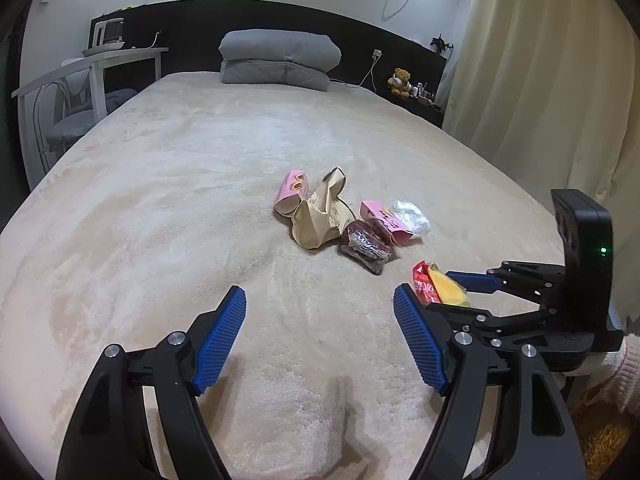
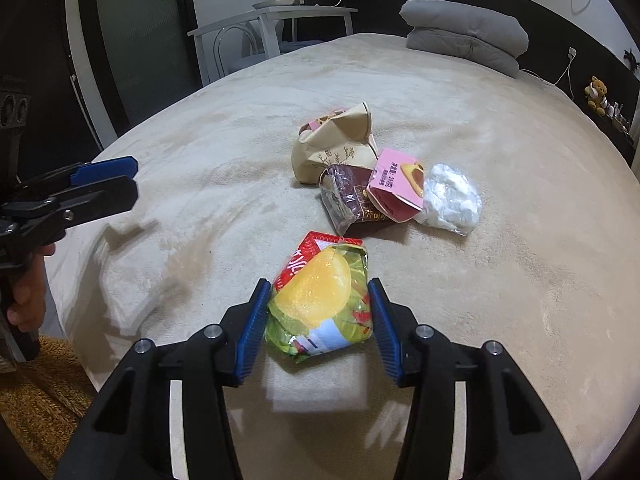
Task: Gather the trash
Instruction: 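Grasp the yellow-red snack wrapper with the right gripper while the left grasps the brown paper bag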
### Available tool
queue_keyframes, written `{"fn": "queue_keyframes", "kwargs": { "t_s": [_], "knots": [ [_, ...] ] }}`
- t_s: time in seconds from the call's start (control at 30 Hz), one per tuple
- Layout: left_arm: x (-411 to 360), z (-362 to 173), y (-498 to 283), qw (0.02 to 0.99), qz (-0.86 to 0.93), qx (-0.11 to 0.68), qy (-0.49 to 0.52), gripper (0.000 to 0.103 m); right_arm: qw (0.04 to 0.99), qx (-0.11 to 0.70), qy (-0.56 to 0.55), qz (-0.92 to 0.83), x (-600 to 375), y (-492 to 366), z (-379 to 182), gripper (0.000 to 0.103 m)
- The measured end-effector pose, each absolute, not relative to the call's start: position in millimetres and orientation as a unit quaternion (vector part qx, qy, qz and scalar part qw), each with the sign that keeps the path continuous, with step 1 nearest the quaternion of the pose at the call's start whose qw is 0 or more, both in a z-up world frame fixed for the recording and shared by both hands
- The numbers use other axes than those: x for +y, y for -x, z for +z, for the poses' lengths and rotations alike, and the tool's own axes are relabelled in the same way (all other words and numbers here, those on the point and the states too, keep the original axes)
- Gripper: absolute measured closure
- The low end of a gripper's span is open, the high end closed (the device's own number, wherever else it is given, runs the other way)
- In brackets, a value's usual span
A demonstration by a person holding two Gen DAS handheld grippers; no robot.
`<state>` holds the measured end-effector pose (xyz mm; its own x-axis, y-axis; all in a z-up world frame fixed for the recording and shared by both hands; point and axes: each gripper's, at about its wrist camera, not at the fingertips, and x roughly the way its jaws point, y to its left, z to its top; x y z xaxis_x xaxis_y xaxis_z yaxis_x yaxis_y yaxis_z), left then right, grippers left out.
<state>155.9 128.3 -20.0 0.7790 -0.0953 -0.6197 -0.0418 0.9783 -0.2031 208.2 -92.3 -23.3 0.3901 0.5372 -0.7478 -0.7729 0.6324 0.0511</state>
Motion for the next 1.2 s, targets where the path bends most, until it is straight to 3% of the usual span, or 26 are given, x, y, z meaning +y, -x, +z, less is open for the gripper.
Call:
{"fn": "queue_keyframes", "kwargs": {
  "t_s": [0.57,0.73,1.17,1.2],
  "knots": [
    [137,-47,-244,0.929,-0.007,0.347,0.128,0.028,0.830,0.374,0.106,0.399,-138,-205,2,0.054],
    [142,-54,-268,0.927,-0.004,0.346,0.142,0.022,0.830,0.372,0.096,0.404,-147,-203,8,0.054],
    [159,-77,-315,0.914,-0.034,0.356,0.191,0.023,0.830,0.374,0.082,0.405,-159,-210,13,0.054],
    [157,-77,-316,0.914,-0.037,0.356,0.189,0.028,0.830,0.375,0.080,0.404,-160,-211,13,0.054]
  ]
}}
